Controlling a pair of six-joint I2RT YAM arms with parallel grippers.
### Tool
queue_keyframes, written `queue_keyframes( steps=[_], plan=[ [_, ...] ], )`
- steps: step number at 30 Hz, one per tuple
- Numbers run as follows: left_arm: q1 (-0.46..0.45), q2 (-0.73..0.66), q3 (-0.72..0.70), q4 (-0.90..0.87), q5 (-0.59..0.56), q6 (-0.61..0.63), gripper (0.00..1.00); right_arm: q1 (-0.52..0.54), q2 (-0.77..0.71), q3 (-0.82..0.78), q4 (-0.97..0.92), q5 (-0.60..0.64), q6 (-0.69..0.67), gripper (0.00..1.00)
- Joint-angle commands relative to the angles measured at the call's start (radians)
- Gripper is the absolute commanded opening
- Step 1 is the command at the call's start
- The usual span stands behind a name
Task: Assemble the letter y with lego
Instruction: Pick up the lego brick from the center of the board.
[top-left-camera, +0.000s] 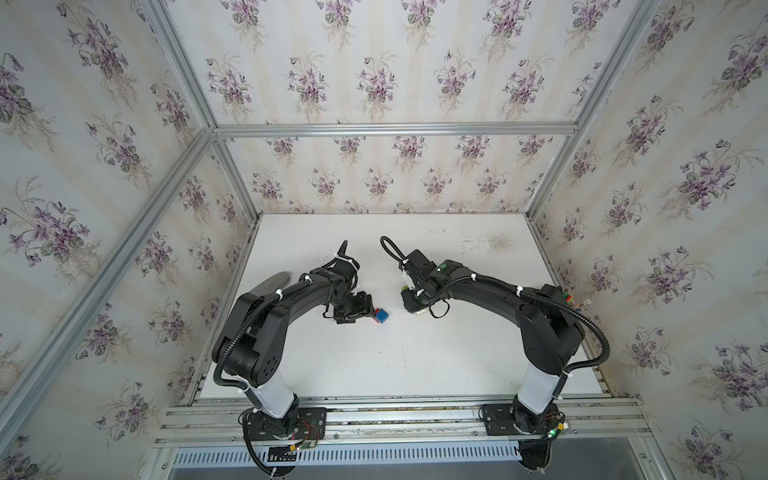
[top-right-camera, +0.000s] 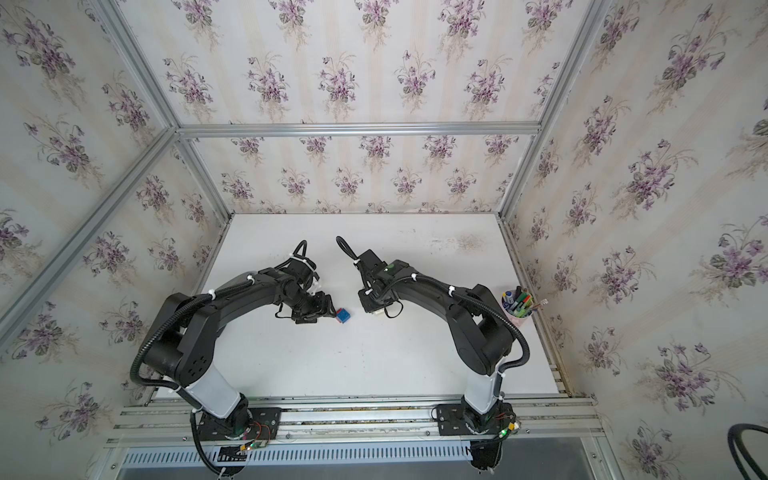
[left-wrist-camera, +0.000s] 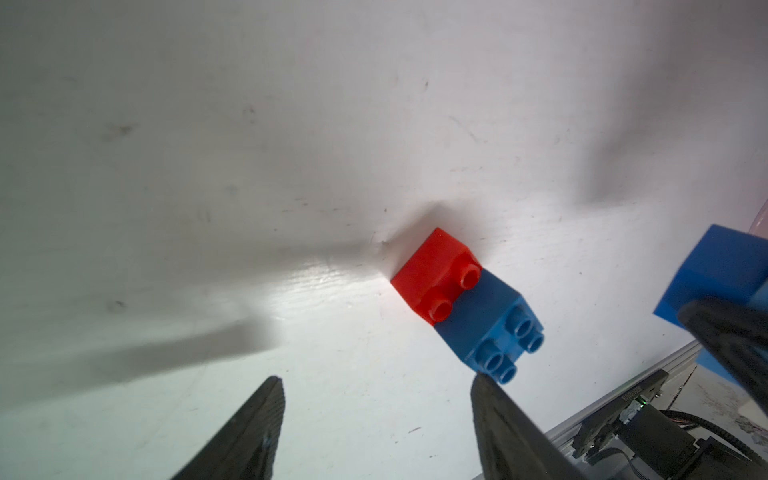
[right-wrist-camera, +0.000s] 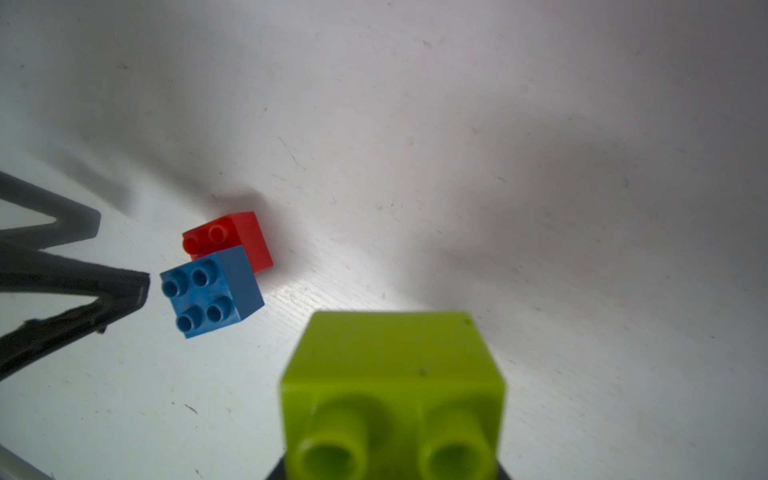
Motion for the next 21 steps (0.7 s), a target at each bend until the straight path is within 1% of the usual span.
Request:
queue_keyframes(
  steps=[1,15,21],
  plan=[
    [0.001,0.001,0.01,-0.006,-0.002,-0.005,0.73,0.002,-0.012,-0.002,0.007,0.007,0.008,0.26],
    [0.001,0.043,0.013,-0.004,-0.022,0.005,0.72,0.002,-0.017,-0.011,0.01,0.006,0.009,0.25],
    [0.001,0.044,0.001,-0.004,-0.027,0.004,0.72,0.022,-0.036,-0.019,0.035,-0.029,-0.021,0.25]
  ],
)
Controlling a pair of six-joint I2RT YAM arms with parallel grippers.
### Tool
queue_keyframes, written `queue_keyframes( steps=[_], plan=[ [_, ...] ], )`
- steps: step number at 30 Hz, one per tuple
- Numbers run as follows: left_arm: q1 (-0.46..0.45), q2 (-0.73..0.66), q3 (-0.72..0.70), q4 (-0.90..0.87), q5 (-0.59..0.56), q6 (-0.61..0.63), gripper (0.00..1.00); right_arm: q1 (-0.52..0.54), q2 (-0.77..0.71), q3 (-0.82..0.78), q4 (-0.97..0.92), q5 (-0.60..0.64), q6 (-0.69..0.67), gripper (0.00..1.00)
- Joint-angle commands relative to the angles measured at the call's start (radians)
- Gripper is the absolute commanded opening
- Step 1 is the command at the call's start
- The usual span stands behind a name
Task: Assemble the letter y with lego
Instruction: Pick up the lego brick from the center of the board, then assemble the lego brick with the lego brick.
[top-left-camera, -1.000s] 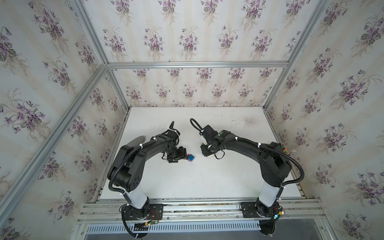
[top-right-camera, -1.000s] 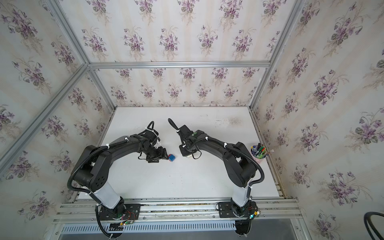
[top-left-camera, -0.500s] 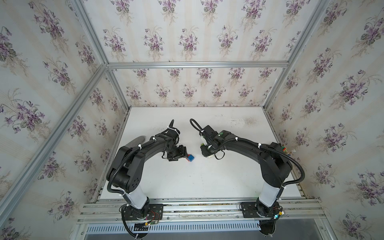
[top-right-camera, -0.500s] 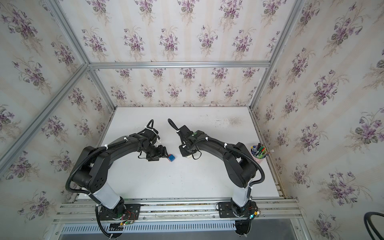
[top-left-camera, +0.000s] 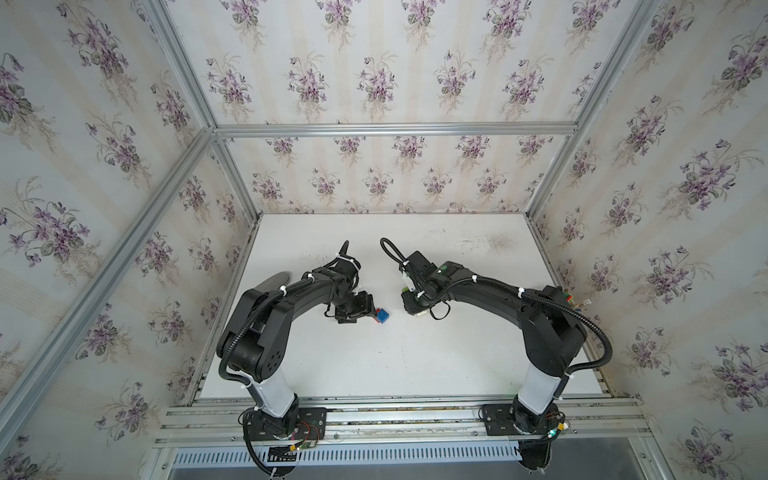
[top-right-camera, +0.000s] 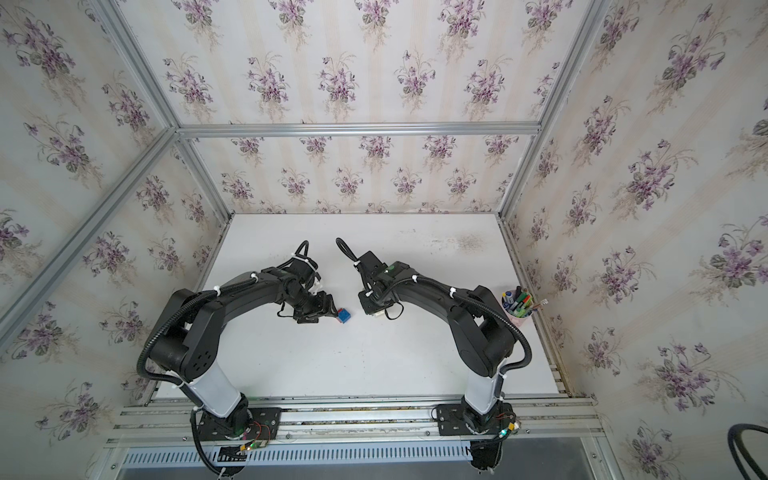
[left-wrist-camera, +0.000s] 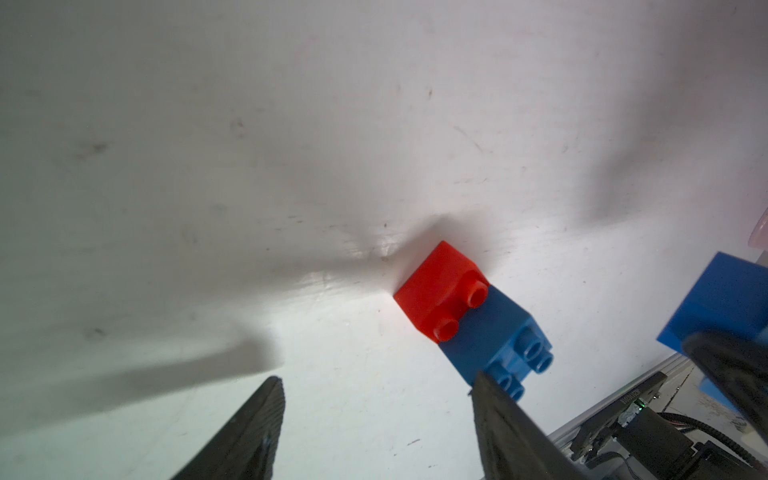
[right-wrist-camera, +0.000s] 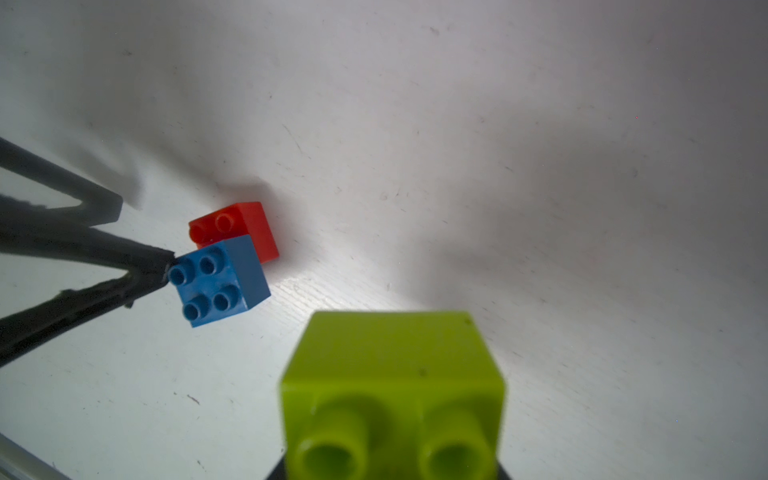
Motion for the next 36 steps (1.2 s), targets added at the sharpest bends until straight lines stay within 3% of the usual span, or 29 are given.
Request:
queue_keyframes(
  steps=[1,16,36],
  plan=[
    [0.0,0.006,-0.008,-0.01,-0.032,0.004,0.72,0.021,-0.02,0.0,0.032,-0.032,-0.027,0.25],
    [0.0,0.008,-0.016,-0.01,-0.034,0.008,0.72,0.112,0.023,0.052,0.051,-0.061,-0.121,0.24],
    [0.003,0.012,-0.021,-0.002,-0.03,0.019,0.72,0.127,0.115,0.14,-0.008,-0.022,-0.159,0.23]
  ],
)
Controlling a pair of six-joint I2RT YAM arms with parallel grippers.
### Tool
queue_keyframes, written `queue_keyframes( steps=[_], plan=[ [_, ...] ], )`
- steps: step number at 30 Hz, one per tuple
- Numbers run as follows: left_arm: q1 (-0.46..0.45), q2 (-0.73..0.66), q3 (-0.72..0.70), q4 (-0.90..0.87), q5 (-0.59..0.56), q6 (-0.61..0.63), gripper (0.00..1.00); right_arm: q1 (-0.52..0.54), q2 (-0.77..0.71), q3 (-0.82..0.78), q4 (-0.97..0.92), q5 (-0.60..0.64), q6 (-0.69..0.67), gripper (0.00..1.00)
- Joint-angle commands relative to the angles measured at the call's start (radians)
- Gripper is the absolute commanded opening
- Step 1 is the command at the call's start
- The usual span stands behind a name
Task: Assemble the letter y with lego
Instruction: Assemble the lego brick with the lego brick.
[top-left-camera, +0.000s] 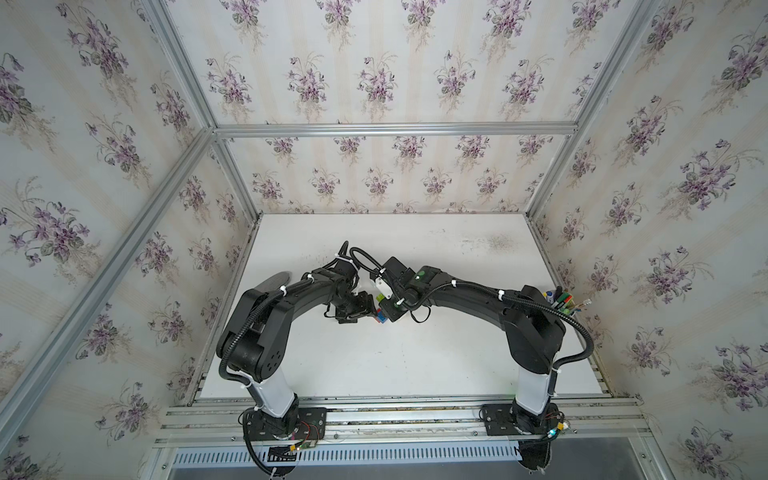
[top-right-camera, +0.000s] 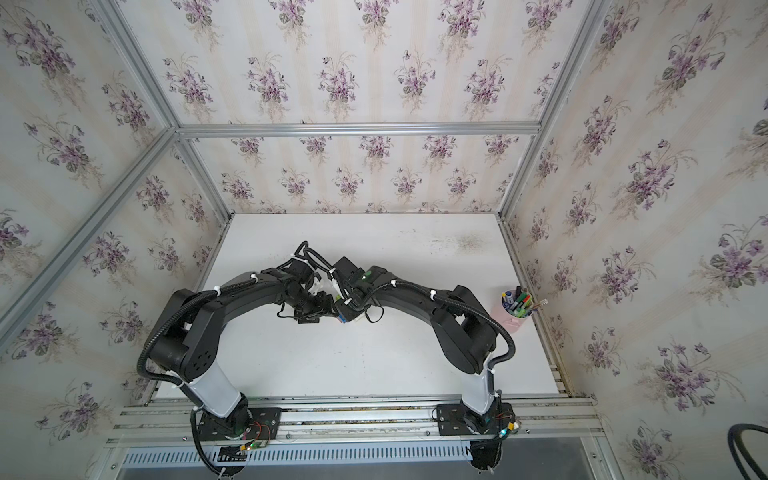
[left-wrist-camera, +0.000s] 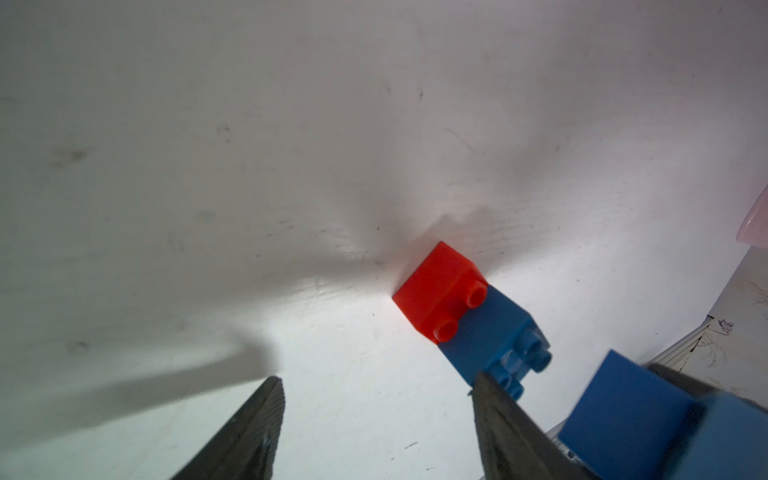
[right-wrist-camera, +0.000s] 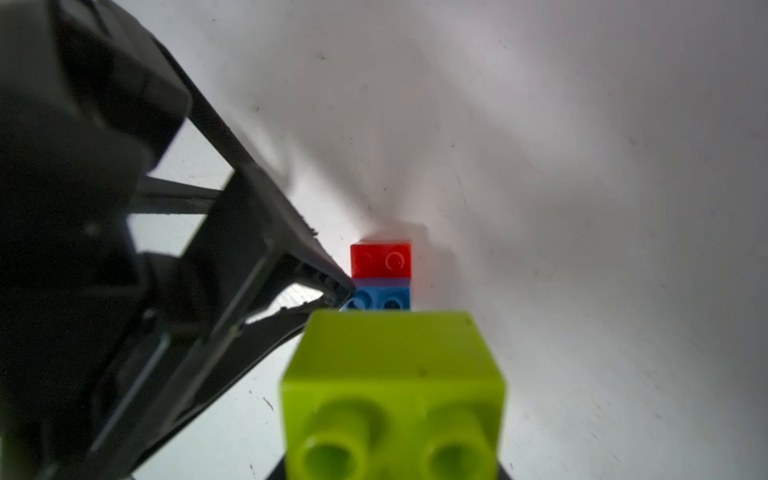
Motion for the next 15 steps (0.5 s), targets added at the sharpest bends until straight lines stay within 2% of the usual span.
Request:
queue_keyframes(
  steps=[1,15],
  plan=[
    [-0.001,0.012,-0.009,-0.024,-0.05,0.014,0.72,0.002,0.01,0.009,-0.025,0.01,-0.016,0.23],
    [0.002,0.007,-0.018,-0.02,-0.046,0.017,0.72,0.003,0.027,0.02,-0.054,-0.002,-0.025,0.23]
  ],
)
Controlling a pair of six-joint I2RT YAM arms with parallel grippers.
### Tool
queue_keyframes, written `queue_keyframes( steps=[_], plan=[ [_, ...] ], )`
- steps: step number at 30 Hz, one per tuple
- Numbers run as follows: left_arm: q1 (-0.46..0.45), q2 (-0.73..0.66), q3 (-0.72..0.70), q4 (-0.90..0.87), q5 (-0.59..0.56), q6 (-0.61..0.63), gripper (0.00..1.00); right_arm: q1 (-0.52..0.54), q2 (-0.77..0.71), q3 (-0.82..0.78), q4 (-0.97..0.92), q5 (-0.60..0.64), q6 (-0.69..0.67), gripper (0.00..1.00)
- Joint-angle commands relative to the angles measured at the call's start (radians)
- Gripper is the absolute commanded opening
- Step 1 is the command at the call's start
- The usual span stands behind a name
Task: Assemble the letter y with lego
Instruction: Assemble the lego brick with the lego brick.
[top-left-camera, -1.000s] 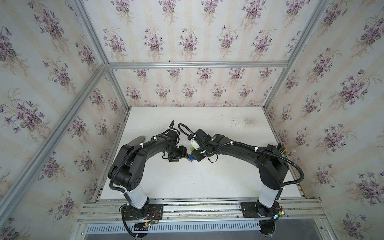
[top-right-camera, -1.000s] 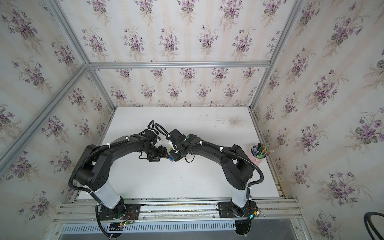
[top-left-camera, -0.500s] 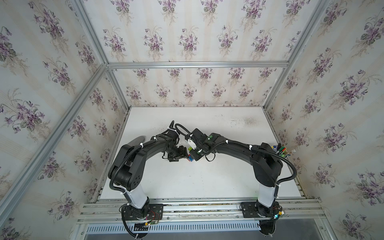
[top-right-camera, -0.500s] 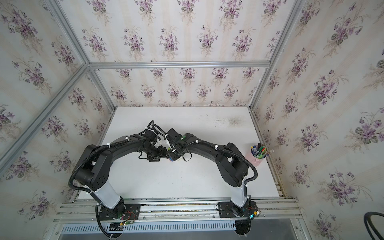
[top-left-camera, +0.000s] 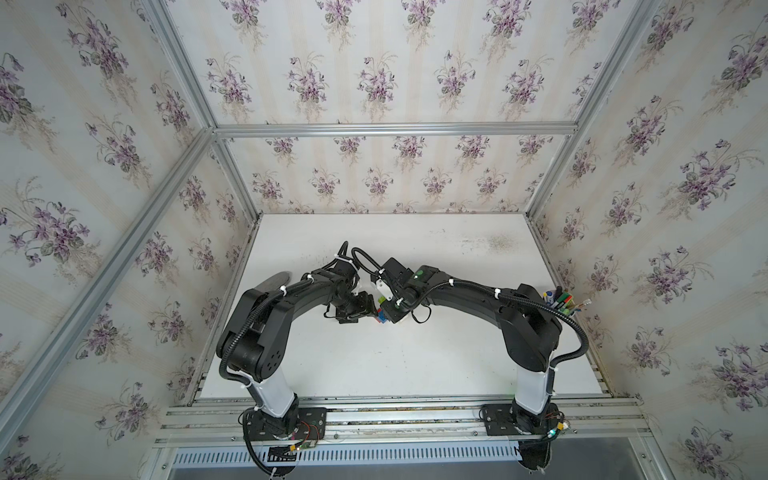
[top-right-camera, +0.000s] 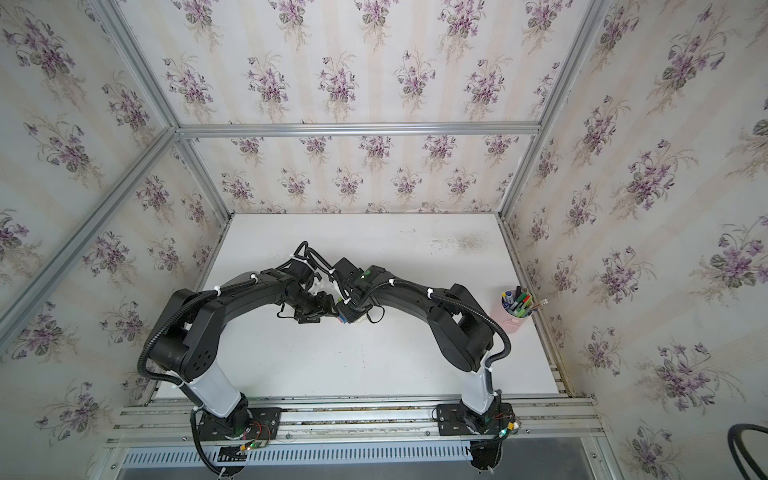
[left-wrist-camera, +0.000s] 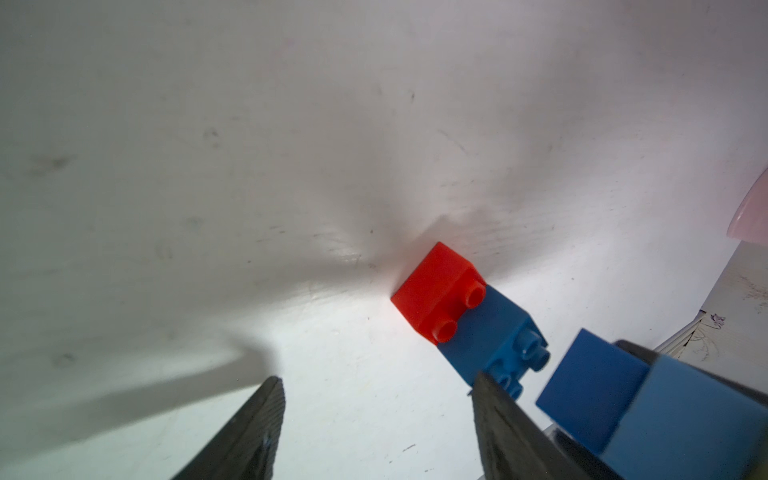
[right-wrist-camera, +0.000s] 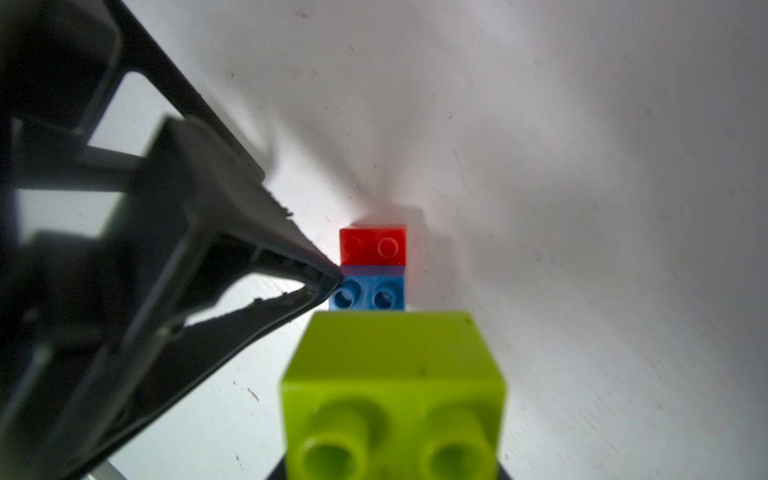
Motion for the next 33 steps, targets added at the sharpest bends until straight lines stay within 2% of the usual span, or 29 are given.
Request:
queue_keyframes(
  steps=[1,33],
  plan=[
    [0.001,0.006,-0.009,-0.039,-0.06,0.01,0.72,0.005,0.007,0.012,-0.018,-0.002,-0.009,0.23],
    [0.003,0.001,-0.02,-0.033,-0.06,0.007,0.72,0.037,0.042,0.036,-0.05,0.034,-0.001,0.23]
  ],
)
